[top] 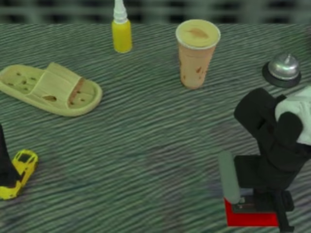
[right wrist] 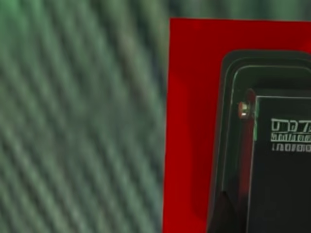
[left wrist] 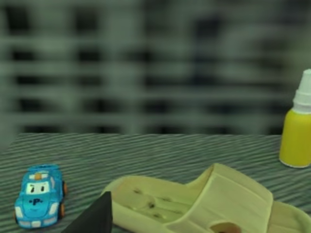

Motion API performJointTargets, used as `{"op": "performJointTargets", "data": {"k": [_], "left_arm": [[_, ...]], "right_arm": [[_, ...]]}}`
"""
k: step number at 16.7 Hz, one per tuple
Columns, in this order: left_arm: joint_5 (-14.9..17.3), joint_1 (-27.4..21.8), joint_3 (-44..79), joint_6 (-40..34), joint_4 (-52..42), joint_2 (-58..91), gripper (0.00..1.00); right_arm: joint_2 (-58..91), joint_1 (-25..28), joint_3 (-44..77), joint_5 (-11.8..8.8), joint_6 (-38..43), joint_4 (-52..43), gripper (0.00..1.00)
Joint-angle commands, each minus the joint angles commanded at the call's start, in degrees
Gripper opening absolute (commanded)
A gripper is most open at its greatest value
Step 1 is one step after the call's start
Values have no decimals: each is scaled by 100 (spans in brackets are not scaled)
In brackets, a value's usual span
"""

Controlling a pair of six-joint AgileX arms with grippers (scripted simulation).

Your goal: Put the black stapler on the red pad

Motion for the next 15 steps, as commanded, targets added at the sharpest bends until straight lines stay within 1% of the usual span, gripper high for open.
{"op": "performJointTargets", "data": {"k": [11,12,15], "left_arm": [[0,0,0,0,0,0,100],[0,0,0,0,0,0,100],[0,0,0,0,0,0,100]], "right_arm": [[0,0,0,0,0,0,98],[0,0,0,0,0,0,100],[0,0,0,0,0,0,100]]}}
